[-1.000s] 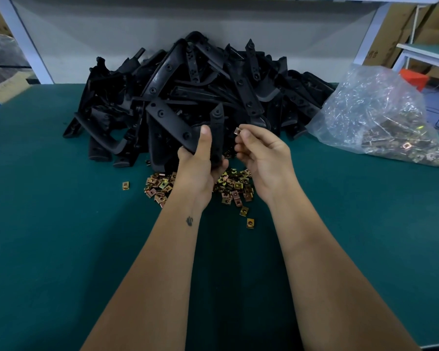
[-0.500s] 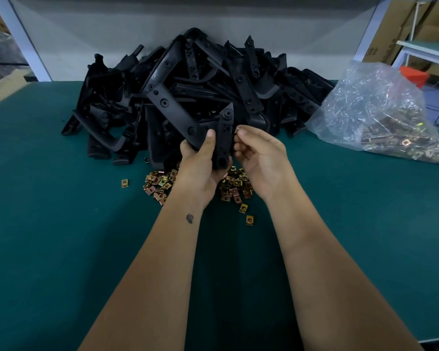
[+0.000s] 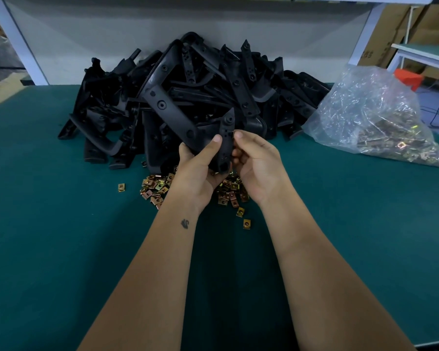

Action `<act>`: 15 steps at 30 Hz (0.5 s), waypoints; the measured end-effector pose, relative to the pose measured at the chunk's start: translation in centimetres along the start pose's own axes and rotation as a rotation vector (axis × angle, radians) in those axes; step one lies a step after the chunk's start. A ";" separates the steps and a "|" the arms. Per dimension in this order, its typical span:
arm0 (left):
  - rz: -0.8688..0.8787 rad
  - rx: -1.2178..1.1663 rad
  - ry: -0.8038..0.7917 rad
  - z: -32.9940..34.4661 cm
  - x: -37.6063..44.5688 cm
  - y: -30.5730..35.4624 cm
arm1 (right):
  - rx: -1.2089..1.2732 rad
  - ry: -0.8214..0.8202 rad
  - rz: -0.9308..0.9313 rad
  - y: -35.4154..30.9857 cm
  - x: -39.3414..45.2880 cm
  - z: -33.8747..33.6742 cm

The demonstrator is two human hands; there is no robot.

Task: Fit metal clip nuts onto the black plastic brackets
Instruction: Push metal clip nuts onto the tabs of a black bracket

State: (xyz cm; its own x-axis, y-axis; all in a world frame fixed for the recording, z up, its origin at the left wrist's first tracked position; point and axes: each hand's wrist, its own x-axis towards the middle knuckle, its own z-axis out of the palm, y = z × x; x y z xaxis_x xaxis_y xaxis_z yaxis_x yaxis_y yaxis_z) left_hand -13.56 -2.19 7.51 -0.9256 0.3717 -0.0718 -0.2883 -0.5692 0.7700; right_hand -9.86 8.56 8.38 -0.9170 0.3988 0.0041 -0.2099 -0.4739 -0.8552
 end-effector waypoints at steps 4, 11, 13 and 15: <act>-0.003 0.006 -0.038 -0.4 0.0 0.3 | -0.047 -0.005 0.007 -0.1 -0.1 0.1; -0.005 -0.023 -0.100 -1.0 -0.2 0.8 | -0.156 -0.063 0.019 -0.3 -0.3 0.2; -0.011 -0.041 -0.101 -1.0 -0.2 0.9 | -0.191 -0.089 0.022 -0.5 -0.3 0.1; -0.018 -0.047 -0.098 -1.0 -0.2 1.0 | -0.218 -0.109 0.023 -0.6 -0.3 0.0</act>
State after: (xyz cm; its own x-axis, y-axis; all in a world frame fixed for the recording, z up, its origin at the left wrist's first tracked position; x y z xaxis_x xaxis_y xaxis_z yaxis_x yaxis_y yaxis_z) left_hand -13.93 -3.57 7.69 -0.8923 0.4510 -0.0209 -0.3178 -0.5946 0.7385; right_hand -9.47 8.68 8.91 -0.9542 0.2976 0.0290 -0.1213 -0.2964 -0.9473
